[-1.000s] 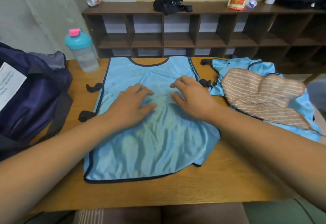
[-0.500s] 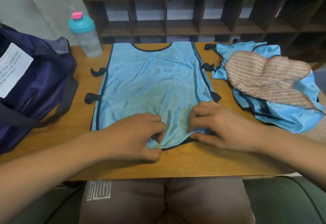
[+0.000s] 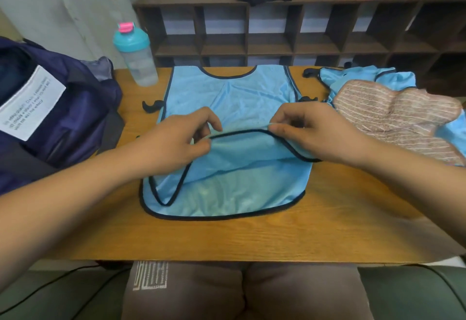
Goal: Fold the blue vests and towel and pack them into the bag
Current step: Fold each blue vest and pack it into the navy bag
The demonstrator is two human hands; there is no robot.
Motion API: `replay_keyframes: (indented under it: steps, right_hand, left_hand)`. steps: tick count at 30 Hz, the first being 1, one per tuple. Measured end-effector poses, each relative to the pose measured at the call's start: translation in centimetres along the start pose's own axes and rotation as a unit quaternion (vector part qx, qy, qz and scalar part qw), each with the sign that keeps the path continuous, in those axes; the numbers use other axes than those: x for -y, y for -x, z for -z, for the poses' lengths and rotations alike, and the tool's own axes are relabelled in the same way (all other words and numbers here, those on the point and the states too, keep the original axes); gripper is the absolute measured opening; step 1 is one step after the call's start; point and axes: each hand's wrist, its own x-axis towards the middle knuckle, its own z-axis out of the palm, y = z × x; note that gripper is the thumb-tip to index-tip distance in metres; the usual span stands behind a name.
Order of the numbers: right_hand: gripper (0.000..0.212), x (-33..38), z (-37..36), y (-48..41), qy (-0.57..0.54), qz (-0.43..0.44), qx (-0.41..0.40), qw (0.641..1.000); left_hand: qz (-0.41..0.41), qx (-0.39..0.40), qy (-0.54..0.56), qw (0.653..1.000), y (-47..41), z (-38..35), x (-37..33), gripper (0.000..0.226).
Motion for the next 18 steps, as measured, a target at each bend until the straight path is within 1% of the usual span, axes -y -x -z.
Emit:
replay_keyframes:
  steps: [3,5,7,9,11,14,16,18]
  right_hand:
    - [0.008,-1.0,0.4,-2.8,0.062,0.002,-0.026,0.998]
    - [0.007,-1.6,0.5,-4.6,0.11,0.01,-0.055,0.992]
    - [0.007,-2.3,0.1,-6.2,0.148,0.01,-0.074,0.986]
    - [0.014,-3.0,-0.7,-7.2,0.195,0.007,-0.086,0.977]
    - [0.02,-3.5,-1.6,-7.6,0.221,0.011,-0.088,0.971]
    - [0.022,-3.9,-2.6,-6.8,0.221,0.017,-0.083,0.972]
    - [0.025,-4.1,-2.6,-5.6,0.213,0.02,-0.087,0.973]
    - [0.026,-4.2,-2.1,-4.2,0.196,0.029,-0.099,0.975]
  left_hand:
    - [0.001,-0.04,-0.085,0.996,-2.5,1.2,2.3,0.034]
    - [0.024,-0.062,-0.133,0.989,-4.4,1.9,4.3,0.037]
    - [0.06,-0.078,-0.154,0.983,-5.8,2.3,6.2,0.034]
    - [0.094,-0.086,-0.169,0.977,-6.8,2.2,7.8,0.031]
    - [0.115,-0.079,-0.183,0.973,-7.0,1.9,8.7,0.03]
    - [0.093,-0.081,-0.195,0.973,-6.6,0.9,8.6,0.032]
    - [0.061,-0.093,-0.201,0.973,-6.1,0.1,7.2,0.031]
    - [0.025,-0.101,-0.185,0.977,-5.6,-1.0,5.1,0.027]
